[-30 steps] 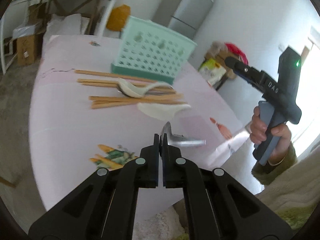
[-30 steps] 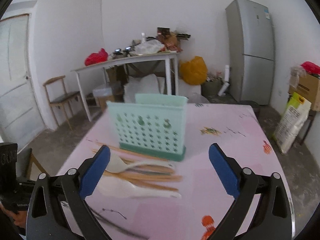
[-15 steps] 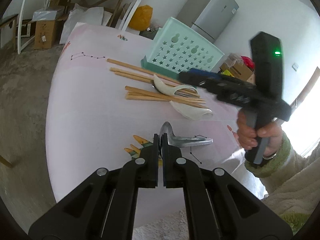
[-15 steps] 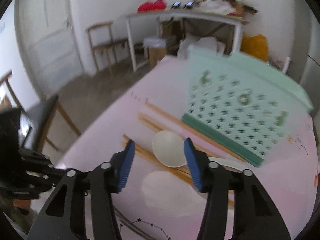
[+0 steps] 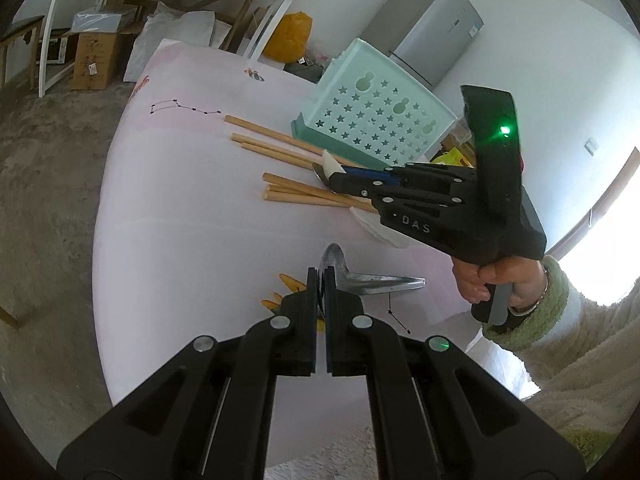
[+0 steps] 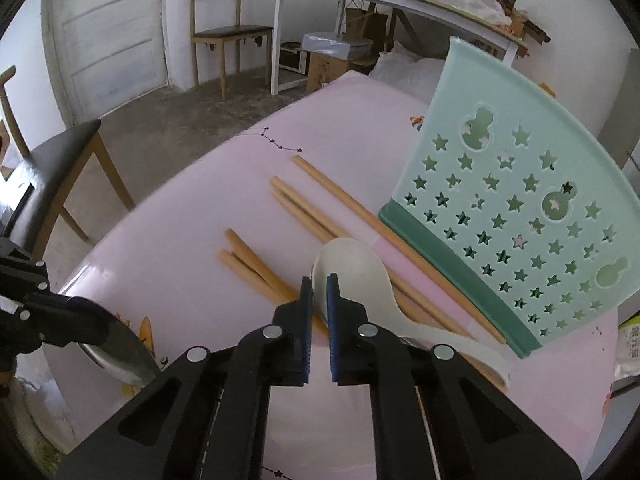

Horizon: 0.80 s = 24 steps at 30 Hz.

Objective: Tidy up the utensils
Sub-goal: 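Lift the metal spoon with the left tool while the right tool grasps a white ceramic spoon, then lower the metal spoon into the green holder with the left tool while the right tool carries the white spoon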

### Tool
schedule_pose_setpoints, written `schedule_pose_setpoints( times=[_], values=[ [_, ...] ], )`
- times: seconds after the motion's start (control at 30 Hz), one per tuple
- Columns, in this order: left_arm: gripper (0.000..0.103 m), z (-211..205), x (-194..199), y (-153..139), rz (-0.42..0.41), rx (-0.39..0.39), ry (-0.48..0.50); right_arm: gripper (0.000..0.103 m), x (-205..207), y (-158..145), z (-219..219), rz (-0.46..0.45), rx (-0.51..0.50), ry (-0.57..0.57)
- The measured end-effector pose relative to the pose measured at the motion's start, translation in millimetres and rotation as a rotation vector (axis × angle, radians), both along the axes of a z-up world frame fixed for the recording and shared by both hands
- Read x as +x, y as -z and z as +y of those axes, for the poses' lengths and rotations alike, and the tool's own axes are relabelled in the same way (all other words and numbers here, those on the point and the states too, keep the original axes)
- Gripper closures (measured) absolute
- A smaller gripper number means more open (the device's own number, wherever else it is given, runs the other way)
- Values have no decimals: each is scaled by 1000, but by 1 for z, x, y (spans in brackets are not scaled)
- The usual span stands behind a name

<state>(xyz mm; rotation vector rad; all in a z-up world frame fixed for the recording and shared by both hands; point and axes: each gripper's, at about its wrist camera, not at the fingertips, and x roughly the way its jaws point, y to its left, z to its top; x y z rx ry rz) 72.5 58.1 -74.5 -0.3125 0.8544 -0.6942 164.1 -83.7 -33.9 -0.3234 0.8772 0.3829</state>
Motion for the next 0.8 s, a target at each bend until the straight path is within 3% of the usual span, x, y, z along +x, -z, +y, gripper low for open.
schedule_pose_setpoints(
  times=[0.2, 0.4, 0.6, 0.8],
  values=[
    [102, 1, -2, -3, -11, 1, -22, 98, -14, -23, -13, -85, 34, 27],
    [102, 3, -8, -19, -57, -4, -54, 100, -31, -65, -49, -176, 155, 121],
    [102, 4, -13, -50, -126, -20, -76, 100, -51, -96, -92, -256, 267, 222],
    [102, 11, -6, -103, -247, -41, -143, 100, -73, -113, -127, -319, 360, 287]
  ],
)
